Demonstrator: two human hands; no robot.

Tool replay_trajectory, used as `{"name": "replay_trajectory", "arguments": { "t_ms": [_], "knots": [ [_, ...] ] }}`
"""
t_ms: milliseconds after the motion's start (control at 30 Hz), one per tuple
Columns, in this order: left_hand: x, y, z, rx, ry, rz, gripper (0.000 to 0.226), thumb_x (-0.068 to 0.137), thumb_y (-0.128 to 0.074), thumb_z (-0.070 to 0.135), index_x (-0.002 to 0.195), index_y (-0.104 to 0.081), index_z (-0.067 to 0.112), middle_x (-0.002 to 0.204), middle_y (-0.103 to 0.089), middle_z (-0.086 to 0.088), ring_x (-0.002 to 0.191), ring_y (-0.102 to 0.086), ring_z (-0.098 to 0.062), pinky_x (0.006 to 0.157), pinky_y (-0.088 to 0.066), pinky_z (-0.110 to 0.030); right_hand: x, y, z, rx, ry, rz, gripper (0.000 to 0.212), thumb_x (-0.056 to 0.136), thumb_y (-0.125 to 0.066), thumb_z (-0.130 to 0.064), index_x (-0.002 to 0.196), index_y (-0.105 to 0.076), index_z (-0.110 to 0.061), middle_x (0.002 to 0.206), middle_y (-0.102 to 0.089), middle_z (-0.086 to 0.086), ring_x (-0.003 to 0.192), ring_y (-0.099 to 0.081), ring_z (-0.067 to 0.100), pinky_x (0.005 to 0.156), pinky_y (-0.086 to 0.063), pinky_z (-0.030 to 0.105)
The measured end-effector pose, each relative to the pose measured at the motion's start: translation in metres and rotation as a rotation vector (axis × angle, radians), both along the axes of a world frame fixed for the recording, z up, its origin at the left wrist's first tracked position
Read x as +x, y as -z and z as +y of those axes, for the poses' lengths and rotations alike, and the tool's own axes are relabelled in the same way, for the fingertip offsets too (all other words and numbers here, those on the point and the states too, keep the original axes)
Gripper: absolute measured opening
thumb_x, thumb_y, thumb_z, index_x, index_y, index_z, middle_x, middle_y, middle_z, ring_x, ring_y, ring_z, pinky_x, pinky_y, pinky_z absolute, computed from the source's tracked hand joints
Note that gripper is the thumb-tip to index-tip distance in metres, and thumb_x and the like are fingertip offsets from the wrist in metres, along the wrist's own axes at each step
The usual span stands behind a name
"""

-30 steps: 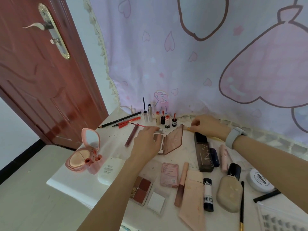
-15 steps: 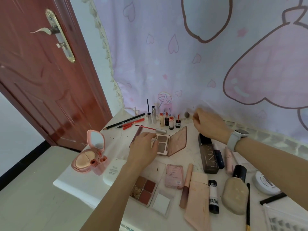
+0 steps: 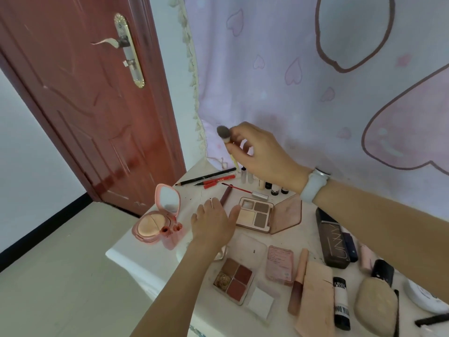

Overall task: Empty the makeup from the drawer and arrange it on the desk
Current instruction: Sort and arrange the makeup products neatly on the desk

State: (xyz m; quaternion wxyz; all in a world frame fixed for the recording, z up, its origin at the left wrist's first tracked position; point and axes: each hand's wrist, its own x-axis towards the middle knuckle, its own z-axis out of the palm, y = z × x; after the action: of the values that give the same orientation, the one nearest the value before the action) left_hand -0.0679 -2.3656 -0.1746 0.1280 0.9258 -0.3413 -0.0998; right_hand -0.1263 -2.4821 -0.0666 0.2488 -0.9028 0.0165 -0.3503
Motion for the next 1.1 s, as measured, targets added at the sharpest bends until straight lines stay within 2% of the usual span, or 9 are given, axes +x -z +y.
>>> {"name": "replay_trajectory", "arguments": {
  "t_ms": [67, 167, 267, 433, 533, 700, 867, 967, 1100],
  "knots": [
    [0.003, 0.003, -0.003, 0.041, -0.012, -0.017, 0.068, 0.093, -0.021, 0.059, 0.135, -0.033, 0.007, 0.138, -0.041, -0.012, 0.127, -0.037, -0.027, 0.105, -0.030, -0.041, 0.025, -0.003, 0.008, 0.008, -0.049, 0.006, 0.015, 0.092, -0.053, -0.017, 0.095, -0.058, -0.004, 0.085, -0.057, -0.004, 0.078, -0.057, 0.019, 0.070, -0.046, 0.027],
    [0.010, 0.002, -0.005, 0.114, -0.023, -0.054, 0.071, 0.093, -0.016, 0.060, 0.130, -0.041, 0.004, 0.131, -0.047, -0.012, 0.121, -0.041, -0.028, 0.100, -0.033, -0.040, 0.058, 0.006, 0.009, 0.033, -0.085, 0.138, 0.020, 0.092, -0.053, -0.020, 0.090, -0.059, -0.001, 0.089, -0.063, 0.006, 0.079, -0.059, 0.023, 0.071, -0.047, 0.032],
    [0.014, 0.000, -0.005, 0.178, -0.001, -0.072, 0.073, 0.093, -0.013, 0.059, 0.126, -0.048, 0.003, 0.128, -0.048, -0.013, 0.120, -0.041, -0.028, 0.099, -0.033, -0.040, 0.083, 0.022, 0.003, -0.082, -0.095, 0.298, 0.020, 0.092, -0.052, -0.023, 0.077, -0.053, -0.010, 0.080, -0.058, -0.001, 0.071, -0.052, 0.019, 0.070, -0.046, 0.036],
    [0.015, 0.002, -0.004, 0.199, 0.032, -0.100, 0.074, 0.094, -0.013, 0.058, 0.124, -0.048, 0.001, 0.128, -0.046, -0.014, 0.119, -0.040, -0.029, 0.096, -0.034, -0.039, 0.115, 0.038, 0.003, -0.309, -0.091, 0.521, 0.019, 0.095, -0.045, -0.023, 0.080, -0.051, -0.013, 0.087, -0.055, -0.002, 0.076, -0.050, 0.018, 0.066, -0.039, 0.030],
    [0.016, 0.002, -0.003, 0.208, 0.038, -0.123, 0.074, 0.094, -0.012, 0.058, 0.122, -0.050, 0.001, 0.127, -0.047, -0.014, 0.117, -0.041, -0.029, 0.094, -0.035, -0.039, 0.132, 0.045, 0.007, -0.414, -0.065, 0.544, 0.020, 0.096, -0.040, -0.023, 0.083, -0.052, -0.014, 0.085, -0.048, -0.004, 0.073, -0.044, 0.016, 0.061, -0.031, 0.027],
    [0.016, 0.000, -0.003, 0.240, 0.053, -0.156, 0.074, 0.093, -0.012, 0.059, 0.121, -0.050, 0.002, 0.126, -0.048, -0.015, 0.117, -0.041, -0.030, 0.091, -0.037, -0.039, 0.152, 0.054, 0.007, -0.522, -0.051, 0.596, 0.023, 0.095, -0.037, -0.018, 0.090, -0.057, -0.009, 0.086, -0.049, 0.001, 0.078, -0.048, 0.020, 0.062, -0.033, 0.030],
    [0.019, 0.001, -0.001, 0.236, 0.068, -0.150, 0.073, 0.094, -0.012, 0.058, 0.122, -0.049, 0.002, 0.127, -0.047, -0.015, 0.118, -0.040, -0.030, 0.091, -0.036, -0.039, 0.164, 0.057, 0.004, -0.457, -0.048, 0.584, 0.017, 0.094, -0.039, -0.016, 0.080, -0.049, -0.014, 0.087, -0.047, 0.001, 0.073, -0.046, 0.021, 0.061, -0.031, 0.029],
    [0.019, 0.003, -0.001, 0.233, 0.066, -0.160, 0.073, 0.094, -0.013, 0.058, 0.122, -0.049, 0.002, 0.126, -0.047, -0.014, 0.117, -0.040, -0.029, 0.092, -0.036, -0.038, 0.171, 0.061, -0.003, -0.448, -0.037, 0.573, 0.022, 0.095, -0.039, -0.020, 0.092, -0.059, -0.011, 0.091, -0.048, 0.002, 0.071, -0.045, 0.019, 0.061, -0.031, 0.028],
    [0.020, 0.004, -0.001, 0.223, 0.070, -0.169, 0.071, 0.094, -0.014, 0.057, 0.121, -0.051, 0.002, 0.125, -0.047, -0.013, 0.116, -0.041, -0.029, 0.091, -0.037, -0.038, 0.176, 0.080, -0.010, -0.476, -0.039, 0.628, 0.026, 0.096, -0.039, -0.023, 0.102, -0.062, -0.012, 0.100, -0.053, 0.004, 0.073, -0.047, 0.018, 0.061, -0.034, 0.030]
  ]
}}
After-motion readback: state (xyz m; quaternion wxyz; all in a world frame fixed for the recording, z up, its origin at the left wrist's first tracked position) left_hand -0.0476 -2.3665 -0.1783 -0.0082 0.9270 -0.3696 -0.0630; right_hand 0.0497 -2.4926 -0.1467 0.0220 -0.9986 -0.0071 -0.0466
